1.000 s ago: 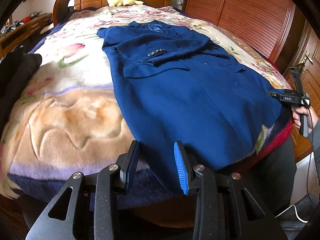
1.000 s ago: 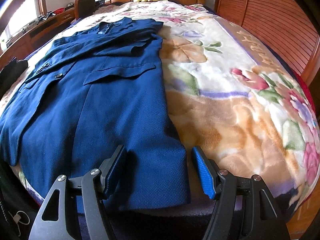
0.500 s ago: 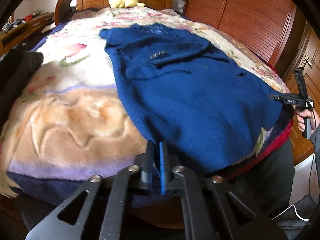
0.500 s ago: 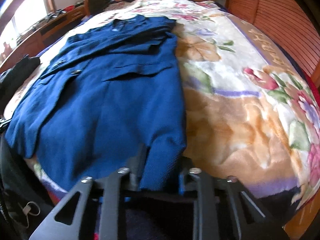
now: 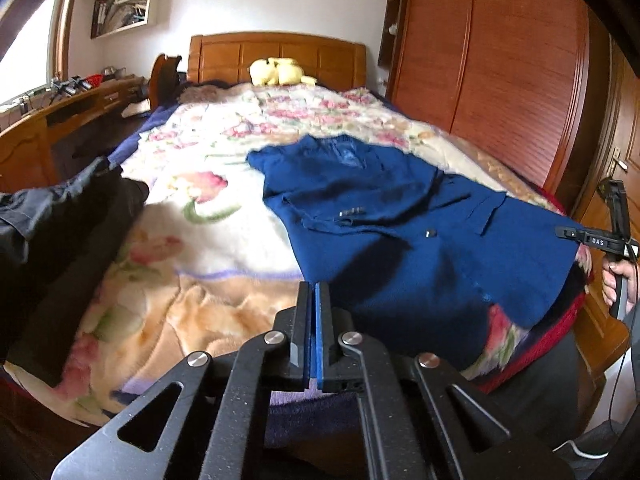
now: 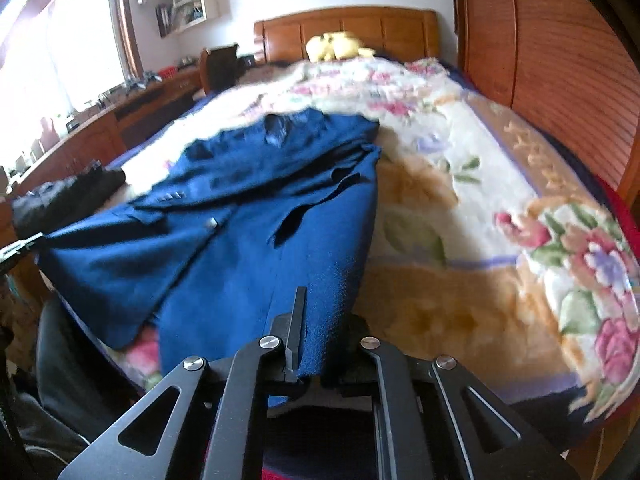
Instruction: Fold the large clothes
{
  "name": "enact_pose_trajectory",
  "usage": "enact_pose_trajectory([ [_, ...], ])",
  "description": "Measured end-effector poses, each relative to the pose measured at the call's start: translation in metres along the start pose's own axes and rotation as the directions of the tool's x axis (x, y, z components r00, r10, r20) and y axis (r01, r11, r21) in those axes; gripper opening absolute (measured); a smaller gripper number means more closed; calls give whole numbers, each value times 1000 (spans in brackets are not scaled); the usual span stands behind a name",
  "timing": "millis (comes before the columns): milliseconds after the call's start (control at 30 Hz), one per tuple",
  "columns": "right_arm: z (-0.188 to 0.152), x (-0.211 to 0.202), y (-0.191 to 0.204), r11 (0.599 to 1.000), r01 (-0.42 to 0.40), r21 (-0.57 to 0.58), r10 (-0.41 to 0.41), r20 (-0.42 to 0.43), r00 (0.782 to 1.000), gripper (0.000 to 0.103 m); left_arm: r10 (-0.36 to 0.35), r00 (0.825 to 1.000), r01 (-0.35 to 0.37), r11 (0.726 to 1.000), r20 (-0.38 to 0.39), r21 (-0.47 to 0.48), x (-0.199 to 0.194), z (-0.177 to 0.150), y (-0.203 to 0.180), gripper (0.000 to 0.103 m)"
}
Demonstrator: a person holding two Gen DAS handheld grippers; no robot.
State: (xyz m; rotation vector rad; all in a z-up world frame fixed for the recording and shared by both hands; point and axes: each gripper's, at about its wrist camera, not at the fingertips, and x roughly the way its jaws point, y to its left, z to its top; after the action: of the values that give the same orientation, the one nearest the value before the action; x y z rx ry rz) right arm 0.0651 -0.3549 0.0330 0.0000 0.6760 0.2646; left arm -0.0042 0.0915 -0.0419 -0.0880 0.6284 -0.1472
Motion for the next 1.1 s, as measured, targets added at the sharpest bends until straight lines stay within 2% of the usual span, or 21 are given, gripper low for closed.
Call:
enact_pose_trajectory([
  [233, 14, -55, 26, 997, -47, -60, 54, 126, 991, 9, -2, 993, -1, 1000, 120, 21, -40, 36, -6, 1],
  [333, 20, -82, 38, 994, -64, -90, 80, 180, 980, 8, 1, 982, -10, 999, 190, 45, -62, 57, -11, 0],
  [400, 21, -100, 44, 992, -61, -108, 83, 211, 974, 8, -1, 967, -15, 998, 255, 62, -83, 72, -15, 0],
  [500, 24, -117, 50, 989, -60, -132, 90, 236, 968, 8, -4, 955, -27, 994, 296, 102, -102, 92, -20, 0],
  [600, 25, -120, 55, 988, -22, -151, 59, 244, 968, 8, 3, 971, -37, 990, 240, 138, -86, 96, -19, 0],
  [700, 24, -103, 49, 991, -6, -136, 34, 209, 977, 8, 18, 992, -37, 988, 123, 151, -53, 80, -14, 0],
  [767, 23, -95, 52, 991, 7, -137, 19, 190, 982, 8, 14, 999, -18, 990, 29, 143, -26, 59, -6, 2],
  [900, 18, -87, 55, 990, 9, -144, 15, 163, 986, 8, 27, 993, -15, 994, -111, 106, 17, 18, 12, 21],
  [1000, 18, -87, 59, 988, 21, -151, 2, 151, 988, 8, 32, 981, -16, 996, -191, 85, 38, -10, 21, 26],
  [1100, 25, -80, 62, 988, 24, -153, -3, 138, 990, 8, 43, 971, -26, 997, -235, 75, 48, -29, 25, 29],
])
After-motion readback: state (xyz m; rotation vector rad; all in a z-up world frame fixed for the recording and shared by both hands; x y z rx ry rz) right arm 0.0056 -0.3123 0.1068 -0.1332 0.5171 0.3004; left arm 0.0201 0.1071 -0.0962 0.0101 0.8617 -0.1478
